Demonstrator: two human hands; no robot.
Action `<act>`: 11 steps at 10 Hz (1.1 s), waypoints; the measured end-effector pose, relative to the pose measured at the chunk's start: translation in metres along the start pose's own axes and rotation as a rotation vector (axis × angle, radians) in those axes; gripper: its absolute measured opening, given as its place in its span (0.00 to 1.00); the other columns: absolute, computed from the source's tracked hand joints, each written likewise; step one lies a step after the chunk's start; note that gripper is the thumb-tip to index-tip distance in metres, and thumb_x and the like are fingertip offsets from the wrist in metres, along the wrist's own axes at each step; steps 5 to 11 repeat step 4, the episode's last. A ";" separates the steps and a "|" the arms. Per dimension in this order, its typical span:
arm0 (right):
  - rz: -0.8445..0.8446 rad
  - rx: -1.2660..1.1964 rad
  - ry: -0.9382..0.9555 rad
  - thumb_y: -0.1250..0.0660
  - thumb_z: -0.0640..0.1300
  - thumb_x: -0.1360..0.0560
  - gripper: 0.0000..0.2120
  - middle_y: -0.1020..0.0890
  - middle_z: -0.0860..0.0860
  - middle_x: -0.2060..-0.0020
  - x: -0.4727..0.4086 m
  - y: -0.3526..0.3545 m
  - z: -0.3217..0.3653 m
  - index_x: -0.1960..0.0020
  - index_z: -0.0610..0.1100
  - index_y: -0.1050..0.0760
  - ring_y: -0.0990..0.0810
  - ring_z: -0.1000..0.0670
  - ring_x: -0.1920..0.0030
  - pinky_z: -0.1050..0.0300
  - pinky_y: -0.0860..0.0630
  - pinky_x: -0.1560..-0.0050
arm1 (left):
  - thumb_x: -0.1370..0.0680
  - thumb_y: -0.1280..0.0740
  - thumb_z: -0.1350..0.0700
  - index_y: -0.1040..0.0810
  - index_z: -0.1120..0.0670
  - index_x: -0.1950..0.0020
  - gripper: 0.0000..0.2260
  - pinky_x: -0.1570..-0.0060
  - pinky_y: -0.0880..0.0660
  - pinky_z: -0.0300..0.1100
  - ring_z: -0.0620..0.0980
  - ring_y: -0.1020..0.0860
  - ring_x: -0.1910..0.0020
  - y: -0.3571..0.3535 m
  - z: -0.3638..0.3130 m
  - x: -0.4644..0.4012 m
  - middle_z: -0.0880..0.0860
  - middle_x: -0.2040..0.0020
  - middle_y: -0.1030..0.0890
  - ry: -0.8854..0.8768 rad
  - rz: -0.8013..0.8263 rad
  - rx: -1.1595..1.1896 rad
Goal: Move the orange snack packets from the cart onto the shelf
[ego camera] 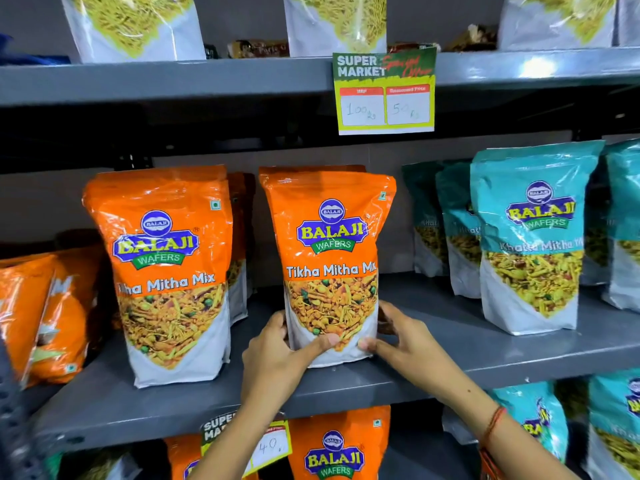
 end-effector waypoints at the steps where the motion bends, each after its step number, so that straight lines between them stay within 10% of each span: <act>1: -0.001 -0.017 -0.003 0.28 0.49 0.27 0.24 0.20 0.62 0.40 0.001 -0.001 -0.002 0.33 0.56 0.30 0.22 0.63 0.40 0.61 0.25 0.37 | 0.45 0.33 0.23 0.26 0.40 0.48 0.33 0.46 0.21 0.50 0.44 0.17 0.49 0.000 0.000 0.002 0.41 0.49 0.15 0.000 0.010 0.005; 3: -0.024 -0.096 -0.031 0.26 0.51 0.29 0.29 0.23 0.73 0.46 0.004 0.002 -0.002 0.35 0.67 0.36 0.23 0.74 0.46 0.76 0.26 0.48 | 0.45 0.30 0.25 0.27 0.34 0.47 0.30 0.45 0.21 0.49 0.39 0.18 0.49 -0.001 0.001 0.006 0.37 0.49 0.16 0.012 0.026 0.087; 11: -0.124 -0.205 -0.087 0.26 0.56 0.33 0.39 0.26 0.68 0.39 0.010 0.011 0.003 0.27 0.61 0.41 0.25 0.68 0.40 0.71 0.30 0.43 | 0.48 0.27 0.27 0.31 0.28 0.41 0.37 0.40 0.22 0.47 0.35 0.21 0.45 0.001 0.006 0.010 0.31 0.47 0.21 0.043 -0.040 0.197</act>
Point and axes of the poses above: each hand's wrist, its own x-axis away from the middle knuckle, its own y-axis out of the back of the hand, z = x × y, the point moved 2 cm from there along -x, towards the middle knuckle
